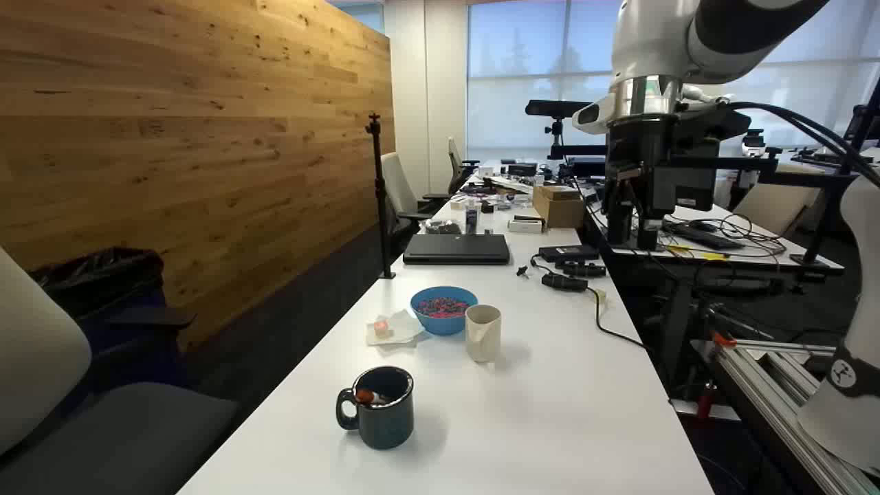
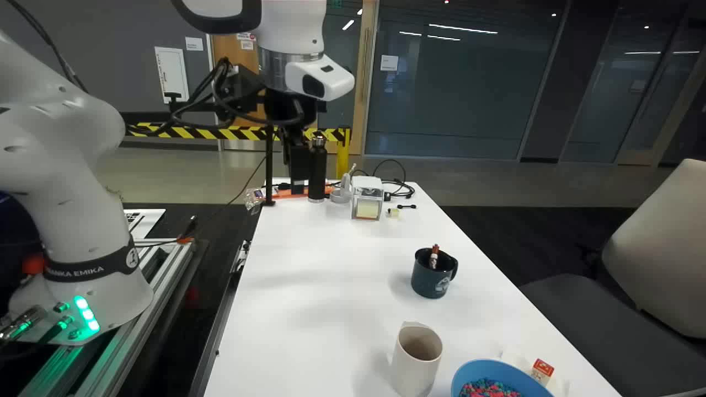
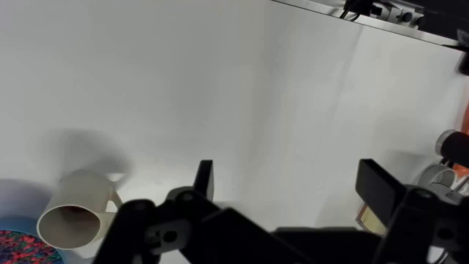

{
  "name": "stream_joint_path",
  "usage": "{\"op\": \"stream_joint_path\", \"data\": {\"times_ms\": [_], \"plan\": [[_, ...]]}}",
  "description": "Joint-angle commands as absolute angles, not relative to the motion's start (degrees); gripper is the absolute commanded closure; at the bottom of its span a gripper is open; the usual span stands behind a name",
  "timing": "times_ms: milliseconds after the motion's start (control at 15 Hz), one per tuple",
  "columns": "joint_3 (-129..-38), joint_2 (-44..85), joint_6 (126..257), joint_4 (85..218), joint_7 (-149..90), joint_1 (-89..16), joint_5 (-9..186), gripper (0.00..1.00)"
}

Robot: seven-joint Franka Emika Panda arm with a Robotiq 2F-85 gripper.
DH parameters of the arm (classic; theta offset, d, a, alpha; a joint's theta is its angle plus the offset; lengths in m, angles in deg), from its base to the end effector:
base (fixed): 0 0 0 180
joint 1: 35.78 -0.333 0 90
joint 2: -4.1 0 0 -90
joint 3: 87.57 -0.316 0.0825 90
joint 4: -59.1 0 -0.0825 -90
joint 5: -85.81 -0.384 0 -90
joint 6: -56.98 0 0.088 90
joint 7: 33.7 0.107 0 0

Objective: Remove the marker from the cup and put it on the table

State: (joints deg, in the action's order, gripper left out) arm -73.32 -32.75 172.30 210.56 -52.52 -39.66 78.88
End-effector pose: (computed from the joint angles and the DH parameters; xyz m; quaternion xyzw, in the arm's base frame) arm 0.3469 -0.0551 0.4396 -0.9892 -0.0712 -0.0262 0.1257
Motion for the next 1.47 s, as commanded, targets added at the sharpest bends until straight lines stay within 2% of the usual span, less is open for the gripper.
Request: {"op": "stream_joint_path", "data": {"times_ms": [0,933,1400], "plan": [[-74.6,-32.5,172.1,210.4,-53.3,-38.2,78.0,0.0],[-75.0,-31.0,173.3,210.1,-51.6,-36.3,78.1,0.0],[-75.5,-26.5,180.9,207.6,-46.8,-34.8,76.7,0.0]]}}
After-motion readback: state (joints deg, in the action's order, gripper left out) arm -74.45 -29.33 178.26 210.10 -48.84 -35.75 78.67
